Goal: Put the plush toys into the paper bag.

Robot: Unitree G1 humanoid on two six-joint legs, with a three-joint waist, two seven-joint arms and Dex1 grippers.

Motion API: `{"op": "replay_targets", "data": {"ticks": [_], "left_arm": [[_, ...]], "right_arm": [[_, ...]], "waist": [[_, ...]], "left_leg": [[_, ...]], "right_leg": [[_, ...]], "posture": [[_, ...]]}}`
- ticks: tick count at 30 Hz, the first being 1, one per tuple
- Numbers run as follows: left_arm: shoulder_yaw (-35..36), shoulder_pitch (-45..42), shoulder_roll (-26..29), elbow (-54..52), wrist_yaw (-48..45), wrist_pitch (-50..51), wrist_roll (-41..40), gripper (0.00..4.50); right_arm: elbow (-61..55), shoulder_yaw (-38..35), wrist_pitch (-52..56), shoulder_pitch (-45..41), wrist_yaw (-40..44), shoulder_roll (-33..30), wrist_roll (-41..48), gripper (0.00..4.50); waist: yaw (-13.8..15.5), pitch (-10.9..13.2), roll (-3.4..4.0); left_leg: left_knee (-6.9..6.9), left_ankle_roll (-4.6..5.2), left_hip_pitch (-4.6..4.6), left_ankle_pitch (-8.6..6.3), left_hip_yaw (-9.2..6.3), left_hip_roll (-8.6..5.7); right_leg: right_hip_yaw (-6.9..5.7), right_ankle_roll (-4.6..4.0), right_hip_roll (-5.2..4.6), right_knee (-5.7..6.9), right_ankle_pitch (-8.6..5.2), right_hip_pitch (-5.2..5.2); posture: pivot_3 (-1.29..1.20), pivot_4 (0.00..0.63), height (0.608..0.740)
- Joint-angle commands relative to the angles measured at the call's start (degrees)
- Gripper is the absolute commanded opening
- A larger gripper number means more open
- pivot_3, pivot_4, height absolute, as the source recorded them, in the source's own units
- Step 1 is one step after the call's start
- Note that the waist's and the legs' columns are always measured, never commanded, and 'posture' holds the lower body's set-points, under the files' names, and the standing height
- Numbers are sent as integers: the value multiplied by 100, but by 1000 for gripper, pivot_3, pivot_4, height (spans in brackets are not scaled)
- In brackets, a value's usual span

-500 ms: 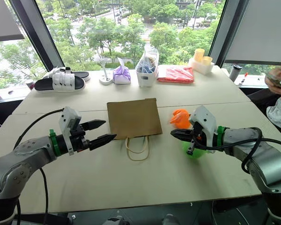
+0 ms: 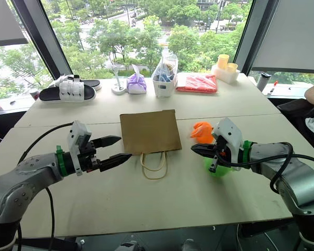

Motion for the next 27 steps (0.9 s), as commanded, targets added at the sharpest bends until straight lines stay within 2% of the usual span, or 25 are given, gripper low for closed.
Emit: {"op": "replay_targets", "data": {"ticks": [1,5,11,14,20,23,27], "left_arm": [[-303,-16,282,-79,-492,-498,493,4410],[-858,-73,410,325,-1185,-1817,1506,4410],[-1580,-598,214,1527,-1870,-3785,2799,4410],[-2014,-1185,-122,2545,-2079,-4848,3453,4410],[-2382,-1863,-906,4110,-2401,-5904,3802,4410],[-2383,-2174,-1174,4751,-2439,-6298,3908,3574],[-2215,-2374,-1288,4893,-2542,-6234,3744,1513]], "right_arm": [[-179,-218,-40,-57,-60,14,71,0],[-135,-75,-143,-23,-12,-1,-20,0],[-321,-80,-120,125,-140,80,-28,0],[-442,-116,-95,225,-300,140,-73,0],[-847,-378,111,570,-601,206,32,0],[-1123,-495,264,747,-818,306,150,0],[-1366,-464,405,990,-1095,511,212,0]], "waist": [[-4,0,0],[-2,0,0],[8,0,0],[21,0,0],[3,0,0],[3,0,-1],[0,0,-2]], "left_leg": [[0,0,0,0,1,0],[0,0,0,0,3,0],[0,0,-3,0,4,3],[1,0,-5,0,1,0],[1,5,-5,-3,2,-3],[1,6,-5,-3,2,-4],[3,6,-4,-3,0,-3]], "right_leg": [[0,0,0,0,0,0],[0,-12,0,-1,-7,0],[0,-19,-2,-7,-10,0],[-2,-18,-2,-8,-9,2],[-2,3,-3,-10,2,-1],[-4,3,-2,-8,2,-1],[-5,4,-2,-5,2,-1]], "posture": [[0,150,740],[0,150,740],[0,150,740],[0,150,740],[0,150,740],[0,150,740],[0,150,740]]}}
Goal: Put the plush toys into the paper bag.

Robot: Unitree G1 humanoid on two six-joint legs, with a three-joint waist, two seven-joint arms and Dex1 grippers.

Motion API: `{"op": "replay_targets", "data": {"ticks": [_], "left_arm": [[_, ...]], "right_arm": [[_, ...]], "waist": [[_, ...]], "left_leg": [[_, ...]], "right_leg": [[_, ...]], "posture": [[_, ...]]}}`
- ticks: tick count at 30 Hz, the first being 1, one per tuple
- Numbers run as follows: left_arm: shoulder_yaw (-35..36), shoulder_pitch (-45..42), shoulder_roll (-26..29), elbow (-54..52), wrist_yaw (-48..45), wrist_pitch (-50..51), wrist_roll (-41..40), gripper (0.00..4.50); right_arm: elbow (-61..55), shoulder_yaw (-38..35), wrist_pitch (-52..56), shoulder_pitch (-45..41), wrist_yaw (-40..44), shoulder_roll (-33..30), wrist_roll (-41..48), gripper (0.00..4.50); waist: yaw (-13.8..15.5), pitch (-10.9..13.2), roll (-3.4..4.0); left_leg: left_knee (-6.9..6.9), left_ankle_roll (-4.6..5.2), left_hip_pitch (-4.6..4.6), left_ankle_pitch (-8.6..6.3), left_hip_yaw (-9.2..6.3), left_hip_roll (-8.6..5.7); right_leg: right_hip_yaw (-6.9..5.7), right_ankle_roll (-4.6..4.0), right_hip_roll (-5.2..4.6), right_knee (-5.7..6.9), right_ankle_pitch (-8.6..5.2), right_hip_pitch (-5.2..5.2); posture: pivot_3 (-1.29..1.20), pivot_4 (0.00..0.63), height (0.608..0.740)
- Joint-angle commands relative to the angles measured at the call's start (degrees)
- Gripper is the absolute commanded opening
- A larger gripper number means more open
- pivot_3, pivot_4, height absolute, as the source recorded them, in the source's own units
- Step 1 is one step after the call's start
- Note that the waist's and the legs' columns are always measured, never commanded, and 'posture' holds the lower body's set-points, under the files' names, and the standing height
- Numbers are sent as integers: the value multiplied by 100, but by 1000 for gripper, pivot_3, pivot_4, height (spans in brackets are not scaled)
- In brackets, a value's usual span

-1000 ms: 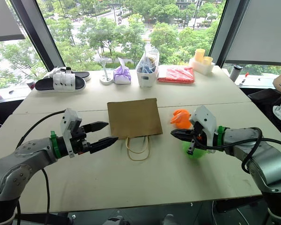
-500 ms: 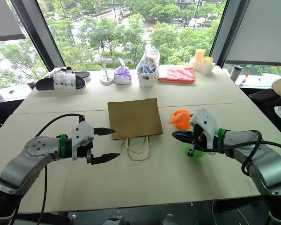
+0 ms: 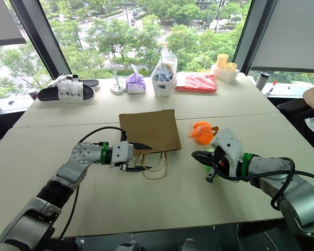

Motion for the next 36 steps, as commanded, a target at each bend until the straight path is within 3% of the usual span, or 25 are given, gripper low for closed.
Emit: {"op": "replay_targets", "data": {"ticks": [1,3,9,19,20,21,23,27,31,36], "left_arm": [[262,-197,-40,-83,-73,63,-244,1025],[430,-274,-75,-247,-60,417,-484,31],[821,-427,-165,-740,21,1434,-1032,31],[887,-392,-182,-912,20,1680,-1013,31],[1048,-478,-192,-1299,186,2294,-1380,31],[1168,-541,-198,-1593,313,2760,-1657,31],[1351,-603,-195,-2021,526,3396,-1989,31],[1436,-467,-106,-2387,696,3758,-2035,31],[1471,-317,-40,-2632,810,3921,-2085,31],[1532,-230,-32,-2816,905,4064,-2146,31]], "right_arm": [[-303,-93,54,154,-218,127,71,0],[-332,39,53,306,-374,299,4,0],[-299,480,-84,413,-716,634,-295,0],[-304,503,-95,415,-722,677,-366,0],[1086,1353,-625,-445,-1407,1842,-1048,0],[2135,1990,-1028,-1091,-1920,2720,-1565,0],[3781,2590,-1722,-1995,-2497,3935,-2308,0],[4883,2518,-2413,-2504,-2514,4401,-2675,0],[4789,2425,-2538,-2475,-2302,4317,-2683,0],[4726,2407,-2438,-2326,-2107,4219,-2786,0]], "waist": [[2,0,0],[1,0,0],[-7,0,0],[-6,-1,1],[-7,-3,-4],[-158,-6,-83],[-323,9,-86],[-252,5,-49],[-225,4,-49],[-294,4,-49]], "left_leg": [[0,0,0,0,0,0],[1,0,0,0,-1,-1],[4,0,1,1,-5,-1],[5,0,3,1,-4,-3],[5,0,3,1,-4,-3],[4,0,5,1,-4,-3],[-4,-9,40,4,-12,44],[-77,-69,58,40,-23,33],[-85,-92,-4,53,-35,8],[-82,-87,-6,50,-22,1]], "right_leg": [[1,0,0,1,0,0],[1,0,0,1,0,0],[0,1,2,9,0,0],[1,1,3,10,0,1],[0,1,3,10,0,1],[1,1,4,10,0,2],[-3,-36,49,-9,23,18],[4,-38,44,31,23,-9],[6,-35,18,34,23,-68],[5,-26,8,16,27,-74]], "posture": [[0,150,740],[0,150,740],[0,150,740],[0,150,740],[0,150,740],[0,150,740],[0,150,740],[0,150,740],[0,150,740],[0,150,740]]}}
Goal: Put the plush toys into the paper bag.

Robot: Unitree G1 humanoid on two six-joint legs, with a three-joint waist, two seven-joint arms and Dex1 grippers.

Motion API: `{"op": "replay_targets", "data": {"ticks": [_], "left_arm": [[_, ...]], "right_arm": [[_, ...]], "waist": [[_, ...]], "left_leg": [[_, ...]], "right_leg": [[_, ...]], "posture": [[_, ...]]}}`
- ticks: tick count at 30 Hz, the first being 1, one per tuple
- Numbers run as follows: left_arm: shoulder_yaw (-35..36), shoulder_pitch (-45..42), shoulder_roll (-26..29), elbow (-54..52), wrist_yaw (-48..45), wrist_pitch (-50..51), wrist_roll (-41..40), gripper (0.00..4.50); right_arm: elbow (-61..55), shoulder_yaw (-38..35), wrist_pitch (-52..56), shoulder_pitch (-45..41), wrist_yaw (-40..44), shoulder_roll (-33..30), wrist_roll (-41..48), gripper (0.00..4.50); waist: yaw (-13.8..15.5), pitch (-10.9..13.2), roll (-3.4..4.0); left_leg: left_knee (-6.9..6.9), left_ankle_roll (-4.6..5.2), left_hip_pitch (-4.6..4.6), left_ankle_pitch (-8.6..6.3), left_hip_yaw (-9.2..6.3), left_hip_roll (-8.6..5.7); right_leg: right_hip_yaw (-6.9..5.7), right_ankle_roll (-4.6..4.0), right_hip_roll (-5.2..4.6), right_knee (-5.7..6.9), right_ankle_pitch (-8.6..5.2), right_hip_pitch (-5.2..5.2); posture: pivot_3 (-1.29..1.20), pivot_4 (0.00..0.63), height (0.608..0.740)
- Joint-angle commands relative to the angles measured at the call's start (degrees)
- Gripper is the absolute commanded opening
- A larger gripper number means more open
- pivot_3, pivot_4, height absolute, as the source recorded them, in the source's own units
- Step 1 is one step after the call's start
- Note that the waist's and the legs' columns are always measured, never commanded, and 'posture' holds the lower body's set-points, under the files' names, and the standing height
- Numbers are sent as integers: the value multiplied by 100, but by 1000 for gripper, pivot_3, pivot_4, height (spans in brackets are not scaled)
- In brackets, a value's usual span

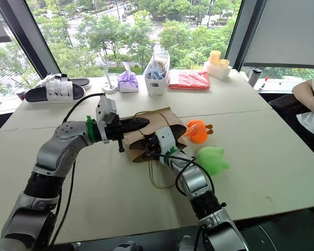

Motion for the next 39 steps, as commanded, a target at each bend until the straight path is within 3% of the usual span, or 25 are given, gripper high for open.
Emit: {"op": "replay_targets", "data": {"ticks": [1,15,25,29,32,35,39], "left_arm": [[177,-76,13,-281,112,74,-152,31],[1170,-1989,-74,926,863,242,-564,31],[1109,-1770,-183,521,1015,531,-802,31],[478,-265,-367,-288,900,346,-551,31],[366,27,-406,-377,896,220,-464,31],[149,393,-393,-396,762,-16,-266,31],[102,527,-477,-379,760,-90,-218,31]], "right_arm": [[-229,43,19,82,146,-52,-129,0],[-280,160,422,528,331,-148,-457,0],[-364,145,493,588,372,-154,-517,0],[-2271,-172,1355,810,685,-694,-215,0],[-3279,-365,2040,919,887,-1034,59,0],[-4839,-1047,3148,1069,1254,-1687,671,0],[-5716,-1873,3986,1214,1634,-2481,1262,0]], "waist": [[-26,0,0],[-38,-4,0],[-37,-4,0],[-23,-45,66],[-10,-25,36],[48,-28,41],[138,-29,41]], "left_leg": [[0,-3,2,2,1,3],[8,3,26,3,2,10],[7,-18,26,14,2,10],[-4,-10,32,9,5,8],[13,2,0,1,8,4],[19,20,-3,-8,6,7],[18,28,22,-13,11,9]], "right_leg": [[0,0,4,1,0,0],[-1,-1,17,24,0,20],[1,-1,16,23,0,19],[10,-1,6,17,0,21],[9,5,6,16,-3,-4],[8,4,10,17,-3,-3],[5,3,11,4,-3,31]], "posture": [[0,150,740],[0,150,740],[0,150,740],[0,150,740],[0,150,740],[0,150,740],[0,150,740]]}}
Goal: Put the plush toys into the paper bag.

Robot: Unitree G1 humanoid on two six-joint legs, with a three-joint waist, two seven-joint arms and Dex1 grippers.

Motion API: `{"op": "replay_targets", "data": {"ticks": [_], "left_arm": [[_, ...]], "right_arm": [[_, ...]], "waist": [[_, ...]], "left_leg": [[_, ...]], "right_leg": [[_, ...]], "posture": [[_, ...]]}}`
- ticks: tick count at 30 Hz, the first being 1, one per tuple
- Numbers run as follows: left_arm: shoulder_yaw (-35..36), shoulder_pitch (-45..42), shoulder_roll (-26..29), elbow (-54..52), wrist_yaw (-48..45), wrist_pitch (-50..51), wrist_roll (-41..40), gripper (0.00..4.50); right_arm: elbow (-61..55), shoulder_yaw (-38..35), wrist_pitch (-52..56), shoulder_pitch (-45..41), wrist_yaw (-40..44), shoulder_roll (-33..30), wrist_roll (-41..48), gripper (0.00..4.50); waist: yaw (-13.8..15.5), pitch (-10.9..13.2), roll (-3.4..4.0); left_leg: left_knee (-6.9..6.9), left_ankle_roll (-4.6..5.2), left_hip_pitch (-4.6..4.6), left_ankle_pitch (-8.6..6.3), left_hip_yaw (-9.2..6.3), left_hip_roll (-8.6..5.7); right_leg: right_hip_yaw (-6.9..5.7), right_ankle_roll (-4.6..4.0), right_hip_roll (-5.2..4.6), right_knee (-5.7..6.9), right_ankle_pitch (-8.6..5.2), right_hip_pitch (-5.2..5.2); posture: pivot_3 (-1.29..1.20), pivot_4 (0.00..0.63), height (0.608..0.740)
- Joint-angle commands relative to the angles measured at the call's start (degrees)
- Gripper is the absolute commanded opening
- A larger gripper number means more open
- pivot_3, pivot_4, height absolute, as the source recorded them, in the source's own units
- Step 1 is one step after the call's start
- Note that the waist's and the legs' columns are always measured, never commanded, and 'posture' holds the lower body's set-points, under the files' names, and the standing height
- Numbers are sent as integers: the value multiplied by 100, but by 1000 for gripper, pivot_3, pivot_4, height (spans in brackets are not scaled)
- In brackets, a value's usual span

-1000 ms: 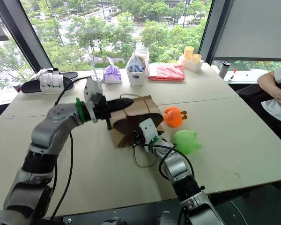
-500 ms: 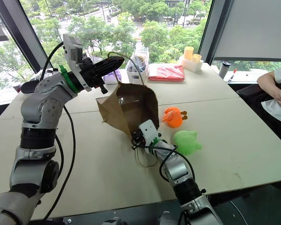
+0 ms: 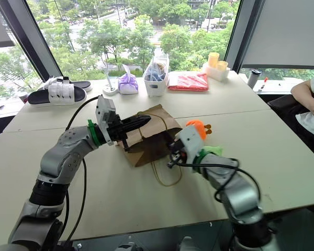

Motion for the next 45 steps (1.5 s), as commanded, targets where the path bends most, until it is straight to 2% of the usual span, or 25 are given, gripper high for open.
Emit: {"op": "replay_targets", "data": {"ticks": [1,4,8,11,12,20,25,28,34,36,38,41,45], "left_arm": [[-47,42,-40,-128,-35,-159,56,31],[-68,68,-46,-151,-66,-180,82,0],[-26,10,-64,-87,-70,-191,88,0],[-7,-53,-75,18,-84,-248,120,0],[-8,-69,-81,44,-86,-265,130,0],[-27,-76,-84,21,-66,-347,205,0],[-19,-33,-48,-116,13,-306,242,0],[-3,-28,-47,-156,76,-273,256,0],[78,-124,-64,-90,144,-181,174,0],[152,-214,-66,-36,159,-106,98,0],[176,-252,-56,-11,157,-82,64,0],[262,-404,-51,91,119,62,-79,0],[305,-542,-79,70,84,242,-266,0]], "right_arm": [[-760,-774,691,127,318,-544,535,0],[-928,-1295,1026,282,446,-981,780,904],[-985,-1618,1182,606,487,-1305,952,2869],[-788,-1432,872,939,352,-1484,744,4347],[-679,-1330,730,1028,295,-1517,652,4471],[584,-381,-412,1275,-342,-1583,-344,4471],[1274,-112,-991,1144,-467,-1575,-763,4471],[1329,-157,-1105,1122,-428,-1555,-795,3687],[1175,-371,-1156,1146,-312,-1588,-718,694],[828,-595,-1073,1104,-70,-1554,-380,28],[619,-715,-1058,1082,88,-1521,-167,28],[-109,-1025,-553,825,487,-1224,962,28],[47,-313,-390,280,122,-496,1092,28]], "waist": [[29,1,-1],[52,1,-2],[43,1,-2],[42,1,-3],[42,1,-3],[33,1,-3],[31,1,-4],[36,1,-4],[35,1,-3],[36,1,-4],[34,1,-4],[30,1,-4],[13,1,-4]], "left_leg": [[1,2,3,-1,4,0],[11,8,0,-5,7,-1],[16,13,1,-7,8,0],[17,13,1,-7,9,0],[17,13,1,-7,11,0],[34,17,1,-10,11,0],[37,17,1,-10,11,-1],[38,17,1,-10,10,-1],[39,18,1,-10,10,-1],[40,18,0,-10,10,-1],[40,19,0,-11,8,-1],[40,19,0,-11,7,0],[41,20,3,-12,2,2]], "right_leg": [[-6,0,0,-5,0,10],[-11,0,-1,-10,0,21],[-12,1,-2,-9,-1,24],[-12,1,-2,-9,-1,24],[-11,1,-2,-9,-1,24],[-12,1,-2,-8,-1,31],[-12,2,-2,-8,-1,32],[-12,1,-2,-8,-1,33],[-12,2,-2,-8,-1,33],[-12,2,-2,-8,-1,33],[-12,2,-2,-9,-1,33],[-14,3,-2,-8,-2,34],[-15,3,2,-6,-2,34]], "posture": [[0,150,740],[0,150,740],[0,150,740],[0,150,740],[0,150,740],[0,150,740],[0,150,740],[0,150,740],[0,150,740],[0,150,740],[0,150,740],[0,150,740],[0,150,740]]}}
